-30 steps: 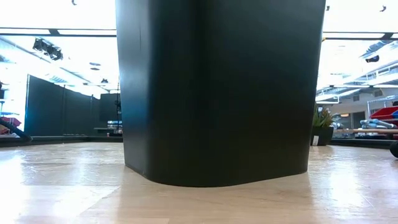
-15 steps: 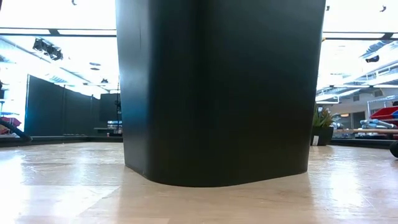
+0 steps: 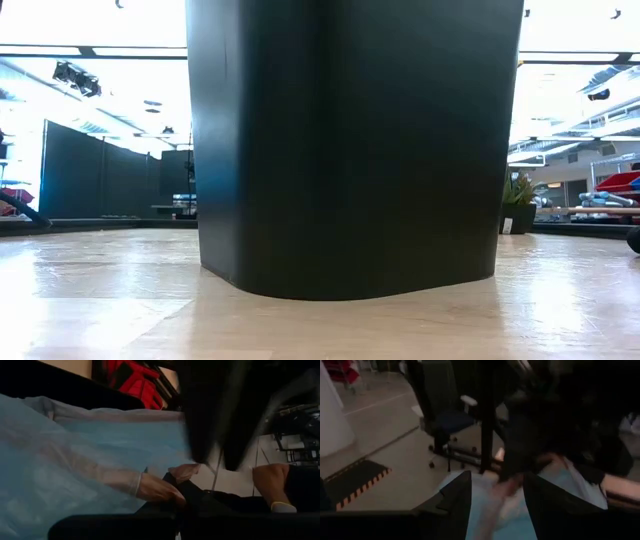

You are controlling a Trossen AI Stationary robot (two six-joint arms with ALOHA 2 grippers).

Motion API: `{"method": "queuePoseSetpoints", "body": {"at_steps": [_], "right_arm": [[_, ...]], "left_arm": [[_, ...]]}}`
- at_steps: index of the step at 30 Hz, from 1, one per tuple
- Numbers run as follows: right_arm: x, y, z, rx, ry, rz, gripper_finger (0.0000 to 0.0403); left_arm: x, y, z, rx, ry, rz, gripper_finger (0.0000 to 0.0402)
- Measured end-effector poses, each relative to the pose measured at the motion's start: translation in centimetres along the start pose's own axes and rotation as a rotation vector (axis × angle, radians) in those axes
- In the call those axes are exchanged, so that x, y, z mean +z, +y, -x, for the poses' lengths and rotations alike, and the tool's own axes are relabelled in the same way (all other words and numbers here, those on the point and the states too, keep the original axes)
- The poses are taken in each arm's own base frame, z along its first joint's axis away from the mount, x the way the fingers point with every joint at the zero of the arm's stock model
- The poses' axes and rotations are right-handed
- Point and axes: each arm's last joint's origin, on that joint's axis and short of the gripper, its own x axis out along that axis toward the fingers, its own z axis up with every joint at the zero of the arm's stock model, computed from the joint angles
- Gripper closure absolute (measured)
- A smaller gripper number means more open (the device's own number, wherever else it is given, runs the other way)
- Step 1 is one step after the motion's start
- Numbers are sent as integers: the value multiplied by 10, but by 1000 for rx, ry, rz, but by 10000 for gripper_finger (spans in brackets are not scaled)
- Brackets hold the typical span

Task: Place trash/remove bag and relplace
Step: Close the light blue trash bag

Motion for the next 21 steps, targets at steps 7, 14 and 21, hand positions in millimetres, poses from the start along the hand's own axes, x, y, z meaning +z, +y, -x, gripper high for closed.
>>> {"method": "queuePoseSetpoints", "body": {"at_steps": [7, 14, 21], "right_arm": [[-10, -6, -9, 5, 32, -35, 271], [-10, -4, -10, 35, 38, 10, 382], [-5, -4, -10, 29, -14, 93, 402]], "left_arm": [[0, -3, -4, -21, -6, -32, 401], [-5, -5, -4, -34, 16, -50, 401], [-14, -11, -3, -116, 137, -104, 397]]}}
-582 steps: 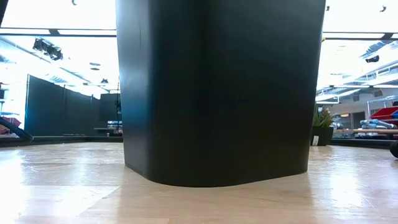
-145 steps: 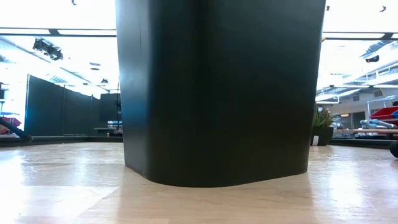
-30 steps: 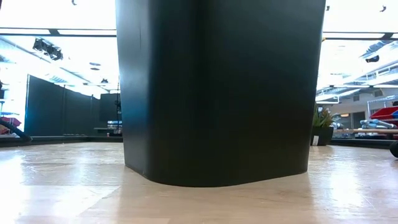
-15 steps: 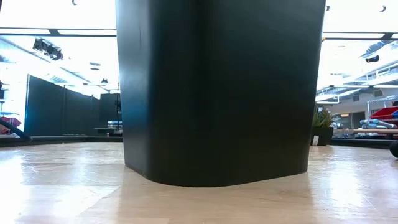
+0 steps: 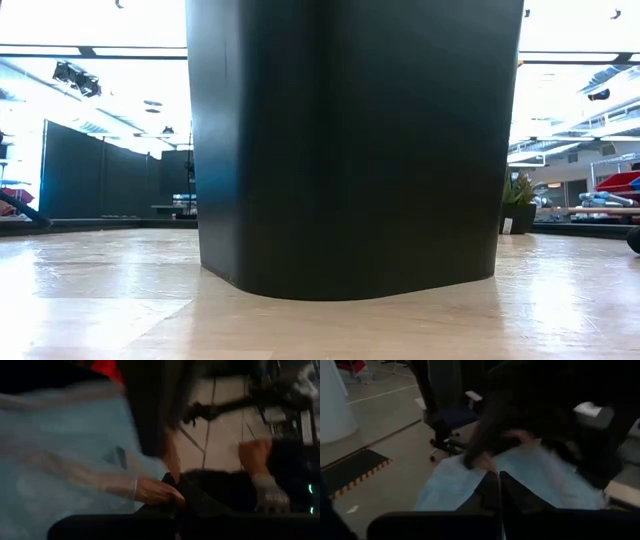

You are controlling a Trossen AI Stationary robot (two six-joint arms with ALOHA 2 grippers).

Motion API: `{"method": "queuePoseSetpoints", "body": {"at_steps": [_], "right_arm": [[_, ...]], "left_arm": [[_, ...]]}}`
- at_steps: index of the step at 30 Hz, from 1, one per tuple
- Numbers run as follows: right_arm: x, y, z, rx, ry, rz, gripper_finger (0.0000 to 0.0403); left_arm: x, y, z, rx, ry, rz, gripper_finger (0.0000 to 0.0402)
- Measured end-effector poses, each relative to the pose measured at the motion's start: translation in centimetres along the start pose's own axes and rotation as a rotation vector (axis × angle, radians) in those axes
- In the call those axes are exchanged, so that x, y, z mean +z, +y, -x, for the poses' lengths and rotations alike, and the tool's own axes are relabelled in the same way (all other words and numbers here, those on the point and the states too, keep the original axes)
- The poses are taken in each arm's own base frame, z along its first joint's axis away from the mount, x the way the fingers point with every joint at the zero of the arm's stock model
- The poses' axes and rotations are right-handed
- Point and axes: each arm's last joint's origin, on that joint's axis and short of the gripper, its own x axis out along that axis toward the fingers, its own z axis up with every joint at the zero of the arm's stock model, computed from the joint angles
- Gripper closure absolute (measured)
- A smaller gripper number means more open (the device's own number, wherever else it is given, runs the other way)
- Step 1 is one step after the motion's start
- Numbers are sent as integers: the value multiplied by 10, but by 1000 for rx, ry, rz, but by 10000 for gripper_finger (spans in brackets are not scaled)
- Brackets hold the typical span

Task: Place trash/remove bag and relplace
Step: Close the light blue trash bag

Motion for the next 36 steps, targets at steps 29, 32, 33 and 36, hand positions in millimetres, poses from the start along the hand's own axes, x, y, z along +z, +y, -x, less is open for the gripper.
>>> {"method": "queuePoseSetpoints", "body": {"at_steps": [29, 32, 33, 36], "right_arm": [[9, 15, -3, 31, -111, 296, 187], [6, 15, -7, 34, -101, 296, 188], [4, 15, -8, 35, -92, 294, 190], [-1, 11, -13, 31, -85, 294, 197]], "left_arm": [[6, 0, -5, -97, 110, 100, 383], [9, 1, -4, -98, 104, 105, 383], [9, 1, -4, -99, 103, 108, 383], [10, -1, -7, -129, 108, 103, 383]]}}
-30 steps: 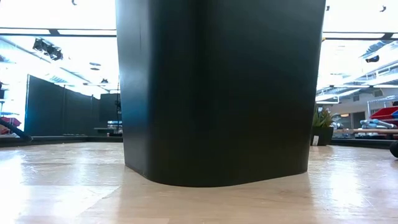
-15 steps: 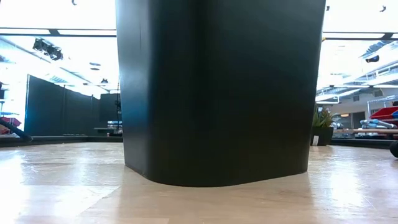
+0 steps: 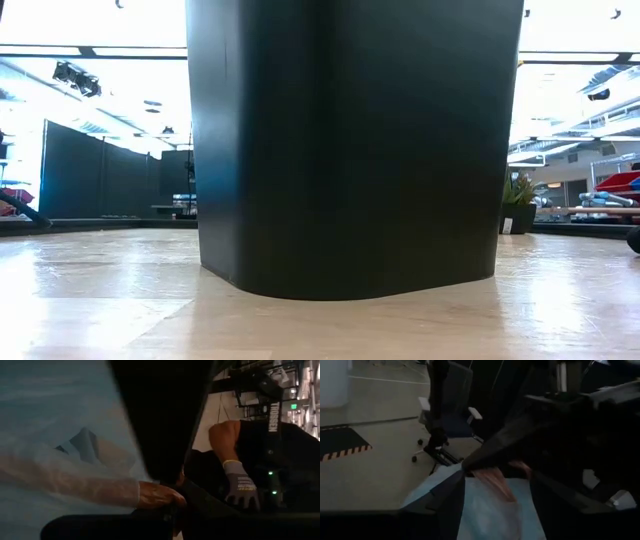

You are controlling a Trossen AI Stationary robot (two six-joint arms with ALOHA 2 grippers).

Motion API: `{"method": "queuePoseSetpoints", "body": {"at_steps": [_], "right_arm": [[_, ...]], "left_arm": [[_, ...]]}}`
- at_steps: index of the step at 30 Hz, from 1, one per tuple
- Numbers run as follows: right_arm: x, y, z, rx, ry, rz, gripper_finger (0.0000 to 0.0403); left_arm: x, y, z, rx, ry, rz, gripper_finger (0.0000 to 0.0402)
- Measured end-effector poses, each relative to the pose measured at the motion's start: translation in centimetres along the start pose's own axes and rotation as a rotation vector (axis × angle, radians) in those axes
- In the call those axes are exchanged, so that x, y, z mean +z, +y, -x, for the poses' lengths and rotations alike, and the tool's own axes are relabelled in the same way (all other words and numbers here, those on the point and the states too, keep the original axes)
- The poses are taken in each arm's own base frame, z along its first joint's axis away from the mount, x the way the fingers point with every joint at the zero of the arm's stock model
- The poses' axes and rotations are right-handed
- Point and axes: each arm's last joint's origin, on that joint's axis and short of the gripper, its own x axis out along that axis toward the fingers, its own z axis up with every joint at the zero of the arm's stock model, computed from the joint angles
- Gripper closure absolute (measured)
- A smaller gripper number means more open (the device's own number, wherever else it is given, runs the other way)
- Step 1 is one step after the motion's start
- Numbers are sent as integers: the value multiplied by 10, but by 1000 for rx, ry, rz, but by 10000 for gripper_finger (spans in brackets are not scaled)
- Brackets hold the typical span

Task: Place trash/remove bag and relplace
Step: Close the light blue trash bag

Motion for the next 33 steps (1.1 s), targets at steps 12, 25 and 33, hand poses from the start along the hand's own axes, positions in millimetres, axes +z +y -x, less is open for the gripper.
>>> {"method": "queuePoseSetpoints", "body": {"at_steps": [12, 25, 33], "right_arm": [[-3, -2, -2, 6, -1, 15, 209], [-4, 3, -5, 48, -18, -3, 260], [-2, 4, -5, 65, -31, -3, 263]], "left_arm": [[2, 3, -14, -12, 54, 18, 383], [7, 5, -16, -8, 23, 48, 383], [11, 1, -16, -46, -17, 32, 383]]}}
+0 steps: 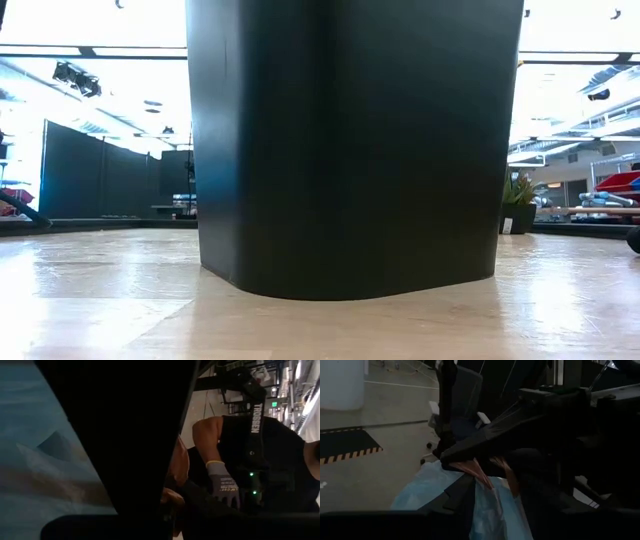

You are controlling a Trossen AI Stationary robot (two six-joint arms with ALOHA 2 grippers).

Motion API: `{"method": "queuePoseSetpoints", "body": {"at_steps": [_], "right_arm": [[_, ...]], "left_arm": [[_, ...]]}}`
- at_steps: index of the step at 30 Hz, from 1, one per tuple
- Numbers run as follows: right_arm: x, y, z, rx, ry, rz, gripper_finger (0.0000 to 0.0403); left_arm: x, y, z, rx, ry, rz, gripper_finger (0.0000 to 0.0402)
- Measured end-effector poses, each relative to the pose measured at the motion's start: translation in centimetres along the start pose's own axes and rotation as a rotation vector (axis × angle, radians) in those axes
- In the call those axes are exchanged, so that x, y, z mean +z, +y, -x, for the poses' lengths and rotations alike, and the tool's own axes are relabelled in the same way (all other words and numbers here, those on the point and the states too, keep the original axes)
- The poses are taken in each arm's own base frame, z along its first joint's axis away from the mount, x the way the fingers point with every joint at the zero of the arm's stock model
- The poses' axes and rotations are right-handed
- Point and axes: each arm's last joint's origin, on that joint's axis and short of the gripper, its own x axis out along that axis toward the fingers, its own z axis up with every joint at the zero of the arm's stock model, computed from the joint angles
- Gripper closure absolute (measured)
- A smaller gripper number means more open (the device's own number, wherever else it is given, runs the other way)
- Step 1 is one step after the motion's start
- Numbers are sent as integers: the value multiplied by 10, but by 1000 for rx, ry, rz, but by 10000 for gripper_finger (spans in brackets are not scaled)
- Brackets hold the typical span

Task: Place trash/remove bag and relplace
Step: Close the light blue trash bag

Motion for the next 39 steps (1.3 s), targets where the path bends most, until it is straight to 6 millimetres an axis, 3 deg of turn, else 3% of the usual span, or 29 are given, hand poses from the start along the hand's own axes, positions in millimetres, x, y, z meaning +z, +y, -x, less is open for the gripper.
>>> {"method": "queuePoseSetpoints", "body": {"at_steps": [5, 13, 21, 31, 39], "right_arm": [[0, 0, 0, 10, -2, -1, 294], [0, 0, 0, 16, -11, 25, 396], [-1, -1, -1, -30, 7, -5, 403], [9, -5, 8, -127, 5, -1, 403], [17, -7, 15, -229, 22, 7, 403]], "left_arm": [[1, 0, 0, 7, -21, 0, 383], [2, 1, 0, 32, -81, -19, 383], [2, 4, 2, 83, -112, -73, 373], [-6, 0, 12, 108, -134, -87, 306], [-10, 2, 18, 188, -200, -165, 302]]}}
